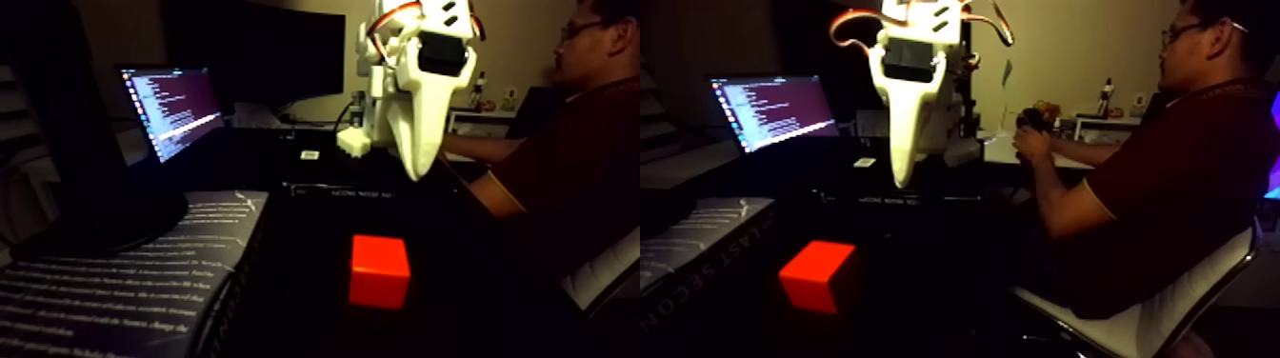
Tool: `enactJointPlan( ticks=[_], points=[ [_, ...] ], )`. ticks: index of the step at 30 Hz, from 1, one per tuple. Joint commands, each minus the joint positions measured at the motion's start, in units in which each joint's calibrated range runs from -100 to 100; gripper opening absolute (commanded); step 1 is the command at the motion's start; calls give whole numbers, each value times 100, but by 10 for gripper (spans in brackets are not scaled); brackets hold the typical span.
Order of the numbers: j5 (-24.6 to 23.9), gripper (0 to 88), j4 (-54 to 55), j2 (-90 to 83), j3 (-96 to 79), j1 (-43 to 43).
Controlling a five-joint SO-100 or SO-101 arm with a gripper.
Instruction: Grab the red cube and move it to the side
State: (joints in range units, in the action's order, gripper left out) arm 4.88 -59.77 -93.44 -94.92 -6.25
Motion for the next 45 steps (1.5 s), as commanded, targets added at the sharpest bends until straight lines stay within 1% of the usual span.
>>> enactJointPlan(
  ticks=[1,11,16,31,33,37,39,45],
  points=[
    [22,5,-19,-34,36,43],
    [22,5,-19,-34,36,43],
    [22,5,-3,-34,36,-107],
    [28,5,-28,142,136,-7],
    [28,13,-11,386,299,-7],
    [28,92,73,1251,907,209],
    [28,113,209,1688,1143,267],
    [28,123,276,2831,2095,317]
  ],
)
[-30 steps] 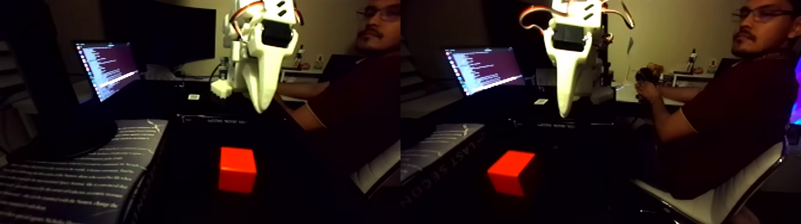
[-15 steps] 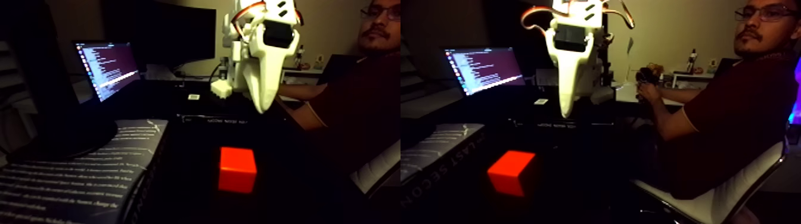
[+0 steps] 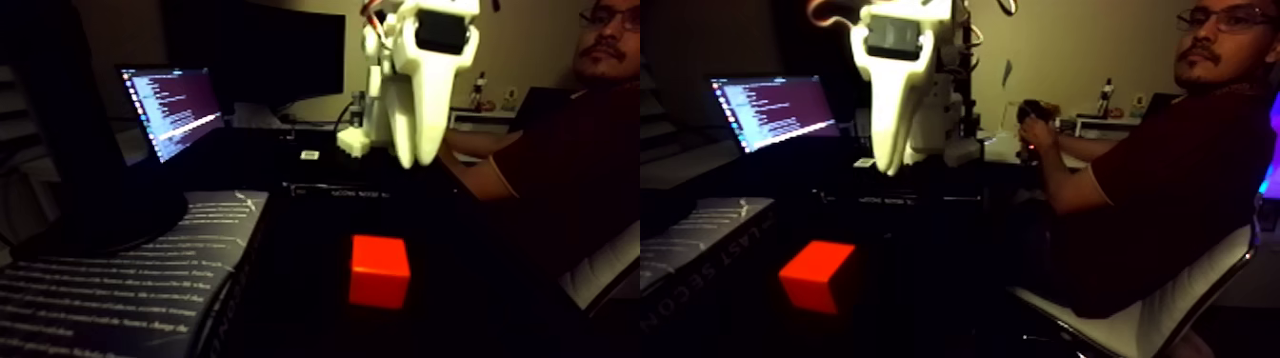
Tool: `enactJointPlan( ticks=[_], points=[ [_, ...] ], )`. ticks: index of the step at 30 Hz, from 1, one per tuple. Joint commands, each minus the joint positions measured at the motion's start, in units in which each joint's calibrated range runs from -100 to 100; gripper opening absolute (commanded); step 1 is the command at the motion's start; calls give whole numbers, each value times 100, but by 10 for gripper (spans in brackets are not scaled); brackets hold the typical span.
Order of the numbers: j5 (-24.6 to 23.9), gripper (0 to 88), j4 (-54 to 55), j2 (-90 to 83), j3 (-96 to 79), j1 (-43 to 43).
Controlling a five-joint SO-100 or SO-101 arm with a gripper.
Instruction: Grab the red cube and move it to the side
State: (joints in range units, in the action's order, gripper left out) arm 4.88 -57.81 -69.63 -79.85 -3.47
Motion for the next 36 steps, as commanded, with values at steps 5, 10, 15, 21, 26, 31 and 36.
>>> enactJointPlan(
  ticks=[5,10,15,21,26,31,36],
  points=[
    [28,121,-4,1500,1541,48],
    [22,123,-4,2475,2158,164],
    [28,124,-46,3341,2648,281],
    [28,125,-494,4055,3464,298],
    [28,125,-621,4349,3845,306],
    [6,125,-663,4517,4072,439],
    [44,125,-646,4668,4317,914]
  ],
)
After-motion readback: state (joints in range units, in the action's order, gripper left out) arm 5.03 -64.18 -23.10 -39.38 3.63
